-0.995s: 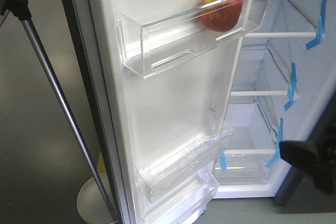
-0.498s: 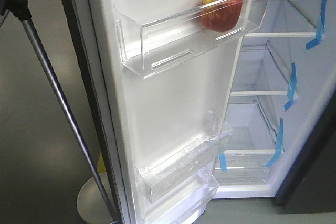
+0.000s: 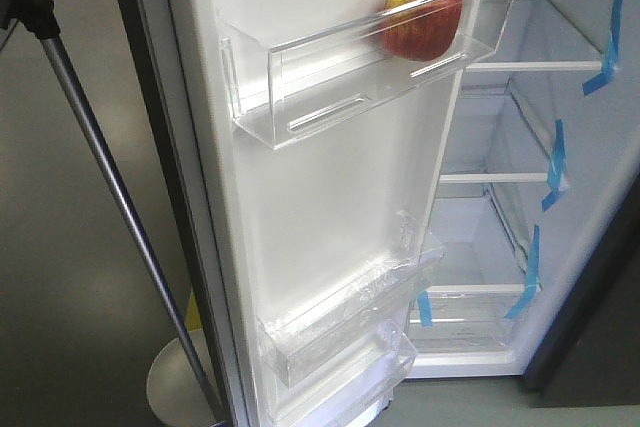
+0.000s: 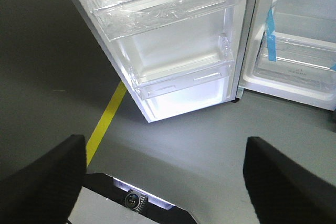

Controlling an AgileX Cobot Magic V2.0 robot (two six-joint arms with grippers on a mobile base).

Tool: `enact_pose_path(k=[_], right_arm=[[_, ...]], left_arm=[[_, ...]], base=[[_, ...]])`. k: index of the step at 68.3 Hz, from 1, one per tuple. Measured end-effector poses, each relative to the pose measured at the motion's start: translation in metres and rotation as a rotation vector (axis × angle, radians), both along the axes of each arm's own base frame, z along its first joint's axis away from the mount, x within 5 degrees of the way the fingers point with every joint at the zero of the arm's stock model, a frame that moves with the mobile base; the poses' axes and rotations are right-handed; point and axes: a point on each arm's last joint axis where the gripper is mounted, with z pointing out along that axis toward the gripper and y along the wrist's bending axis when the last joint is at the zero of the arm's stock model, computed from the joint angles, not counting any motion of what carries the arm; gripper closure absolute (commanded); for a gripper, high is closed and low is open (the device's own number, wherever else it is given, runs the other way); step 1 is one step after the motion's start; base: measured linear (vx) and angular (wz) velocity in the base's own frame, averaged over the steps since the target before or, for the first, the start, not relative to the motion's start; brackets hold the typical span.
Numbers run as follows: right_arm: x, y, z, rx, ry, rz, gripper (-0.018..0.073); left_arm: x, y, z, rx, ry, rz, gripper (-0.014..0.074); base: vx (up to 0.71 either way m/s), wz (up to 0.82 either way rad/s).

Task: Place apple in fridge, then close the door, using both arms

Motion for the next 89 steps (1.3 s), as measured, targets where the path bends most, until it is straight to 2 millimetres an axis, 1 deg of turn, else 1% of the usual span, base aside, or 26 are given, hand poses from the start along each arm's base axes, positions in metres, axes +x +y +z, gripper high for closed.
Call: enact_pose_path(k=[36, 43, 49, 54, 59, 63, 66, 73, 82, 89], right_arm=[[-0.001, 0.000, -0.001, -0.003, 0.012, 0.003, -0.0024], [-0.001, 0.000, -0.001, -0.003, 0.012, 0.003, -0.0024], [-0.001, 0.000, -0.001, -0.003, 0.012, 0.003, -0.0024], [-0.001, 0.000, -0.001, -0.003, 0.012, 0.003, -0.0024], [-0.001, 0.000, -0.001, -0.003, 0.012, 0.003, -0.0024], [-0.001, 0.000, -0.001, -0.003, 0.012, 0.003, -0.0024], [-0.001, 0.000, -0.001, -0.003, 0.012, 0.003, -0.0024], [-0.001, 0.000, -0.001, -0.003, 0.012, 0.003, -0.0024], [-0.001, 0.000, -0.001, -0.003, 0.013, 0.003, -0.0024], [-0.001, 0.000, -0.001, -0.004, 0.014, 0.003, -0.0024]], left_arm=[[0.000, 0.000, 0.000, -0.006, -0.003, 0.000, 0.0603], [0.000, 0.000, 0.005, -0.054, -0.054, -0.006, 0.0603], [-0.003, 0.000, 0.018, -0.134, -0.182, -0.017, 0.0603], [-0.007, 0.001, 0.035, -0.184, -0.295, -0.025, 0.0603], [-0.014, 0.003, 0.056, -0.214, -0.384, -0.032, 0.0603], [-0.017, 0.003, 0.072, -0.221, -0.419, -0.034, 0.0603], [-0.018, 0.003, 0.088, -0.213, -0.430, -0.033, 0.0603], [-0.012, 0.002, 0.113, -0.162, -0.367, -0.021, 0.0603], [0.009, -0.001, 0.135, -0.069, -0.196, -0.007, 0.0603], [0.033, -0.004, 0.140, -0.023, -0.022, -0.008, 0.0603]], base=[[0.00, 0.00], [0.00, 0.00], [0.00, 0.00], [0.00, 0.00], [0.00, 0.00], [0.00, 0.00], [0.00, 0.00], [0.00, 0.00], [0.00, 0.00], [0.00, 0.00]])
